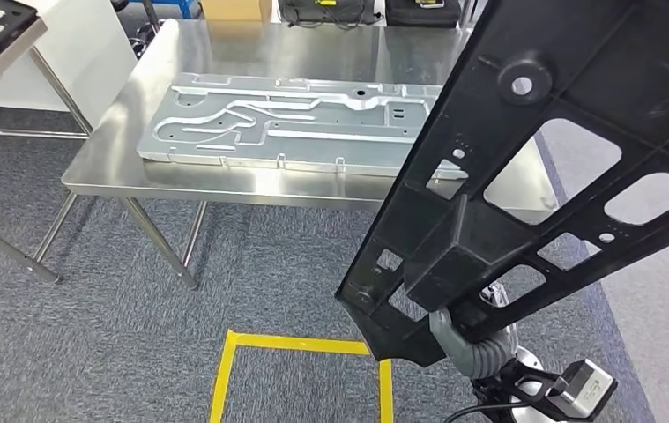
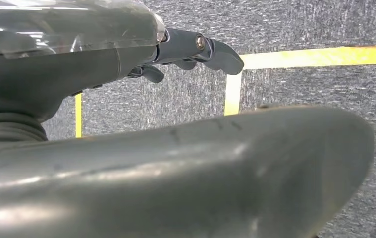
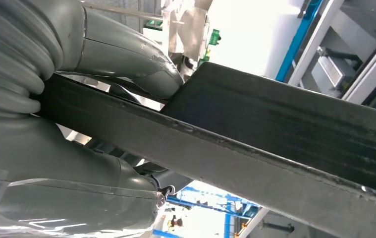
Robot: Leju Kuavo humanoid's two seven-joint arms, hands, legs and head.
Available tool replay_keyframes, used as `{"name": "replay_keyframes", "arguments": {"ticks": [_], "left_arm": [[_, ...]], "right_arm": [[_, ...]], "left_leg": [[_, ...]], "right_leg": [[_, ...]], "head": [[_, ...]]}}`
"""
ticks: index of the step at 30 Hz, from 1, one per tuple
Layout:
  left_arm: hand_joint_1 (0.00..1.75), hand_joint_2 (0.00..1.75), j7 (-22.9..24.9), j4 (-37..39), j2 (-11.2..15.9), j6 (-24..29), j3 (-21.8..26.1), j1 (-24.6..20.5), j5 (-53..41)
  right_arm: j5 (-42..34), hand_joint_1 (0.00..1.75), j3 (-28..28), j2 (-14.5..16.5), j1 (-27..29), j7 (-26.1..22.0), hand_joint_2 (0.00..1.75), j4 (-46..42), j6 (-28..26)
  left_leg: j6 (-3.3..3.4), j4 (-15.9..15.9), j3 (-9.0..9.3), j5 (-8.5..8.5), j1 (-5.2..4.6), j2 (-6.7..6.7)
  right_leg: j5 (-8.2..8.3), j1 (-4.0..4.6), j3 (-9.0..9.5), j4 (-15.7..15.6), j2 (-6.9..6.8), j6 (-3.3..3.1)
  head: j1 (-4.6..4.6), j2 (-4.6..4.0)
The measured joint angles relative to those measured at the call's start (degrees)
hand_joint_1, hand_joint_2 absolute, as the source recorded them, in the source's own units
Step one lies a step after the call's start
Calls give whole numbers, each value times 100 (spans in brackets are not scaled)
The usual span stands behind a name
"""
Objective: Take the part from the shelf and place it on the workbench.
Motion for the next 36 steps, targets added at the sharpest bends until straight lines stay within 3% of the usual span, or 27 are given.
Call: {"name": "replay_keyframes", "arguments": {"ticks": [2,4,7,8,9,11,13,15,18,20,23,24,25,27,29,33,34,36], "left_arm": [[0,0,4,0,1,1,0,-2,-3],[0,0,7,0,3,2,0,-7,-9],[0,0,7,0,4,2,0,4,-16],[0,0,7,0,4,2,0,13,-17],[0,0,7,0,4,2,0,22,-17],[0,0,7,0,5,2,0,30,-18],[0,0,8,0,11,2,1,28,-18],[0,0,12,0,16,-3,1,18,-29],[0,0,22,0,13,-14,1,27,-52],[0,0,25,0,10,-20,2,28,-55],[0,0,25,0,-3,-22,2,21,-58],[0,0,26,0,-6,-22,2,28,-59],[0,0,26,0,-8,-22,2,35,-60],[0,0,26,0,-16,-22,2,43,-60],[0,0,26,1,-25,-22,2,36,-60],[0,0,30,1,-26,-21,2,14,-60],[0,0,29,0,-26,-21,2,9,-60],[0,0,29,0,-28,-20,2,0,-60]], "right_arm": [[-16,175,-5,-4,15,-8,175,-1,-1],[-30,175,-10,-8,19,-19,175,-2,-1],[-42,175,-10,-8,30,-34,175,-1,-4],[-43,175,-10,-8,37,-37,175,-1,-5],[-43,175,-10,-8,44,-39,175,0,-7],[-44,175,-10,-8,48,-42,175,-1,-9],[-46,175,-10,-9,47,-49,175,0,-9],[-48,175,-10,-10,52,-56,175,1,-12],[-45,175,-12,-19,64,-63,175,-2,-25],[-45,175,-14,-32,67,-71,175,-4,-26],[-45,175,-15,-46,88,-75,175,-2,-22],[-45,175,-15,-51,95,-75,175,-1,-21],[-45,175,-15,-55,98,-75,175,-1,-20],[-45,175,-15,-57,99,-75,175,-2,-20],[-45,175,-15,-58,100,-75,175,1,-19],[-46,175,-16,-62,118,-75,175,-3,-19],[-46,175,-17,-63,115,-75,175,-7,-16],[-48,175,-17,-64,111,-76,175,-12,-9]], "left_leg": [[-70,12,21,-28,12,5],[-132,305,-90,-181,27,15],[-181,1374,-664,-598,48,22],[-182,1604,-817,-621,51,22],[-172,1618,-872,-523,50,22],[-104,1020,-671,-52,34,23],[-12,343,-363,242,-11,35],[43,106,-240,208,-52,45],[113,-60,-91,161,-28,29],[159,-137,42,127,-2,23],[180,-147,159,21,1,16],[172,-146,214,-23,4,13],[161,-146,277,-70,7,10],[118,-145,424,-188,19,6],[43,-138,532,-300,17,-2],[-102,-15,596,-370,15,4],[-123,146,521,-393,21,9],[-163,767,151,-562,38,18]], "right_leg": [[1,-9,25,-24,4,-71],[-11,-30,89,-58,-1,-145],[-74,-22,173,-64,-13,-204],[-104,-14,205,-62,-10,-209],[-141,-5,250,-62,-5,-209],[-230,13,377,-64,2,-198],[-318,27,475,-77,1,-162],[-350,24,513,-92,-4,-98],[-335,12,536,44,-8,-15],[-469,-3,296,509,5,22],[-821,-26,-410,1452,14,101],[-803,-37,-553,1526,13,122],[-670,-47,-594,1412,13,136],[-109,-67,-438,701,11,140],[218,-45,-289,134,2,82],[209,-22,-203,37,18,-121],[183,-30,-154,24,19,-162],[116,-35,-57,2,14,-220]], "head": [[0,0],[-1,0],[-2,0],[-2,0],[-2,0],[-2,0],[-1,0],[-1,0],[-1,0],[1,0],[1,0],[1,0],[1,0],[1,0],[0,0],[1,0],[-1,0],[-1,0]]}}
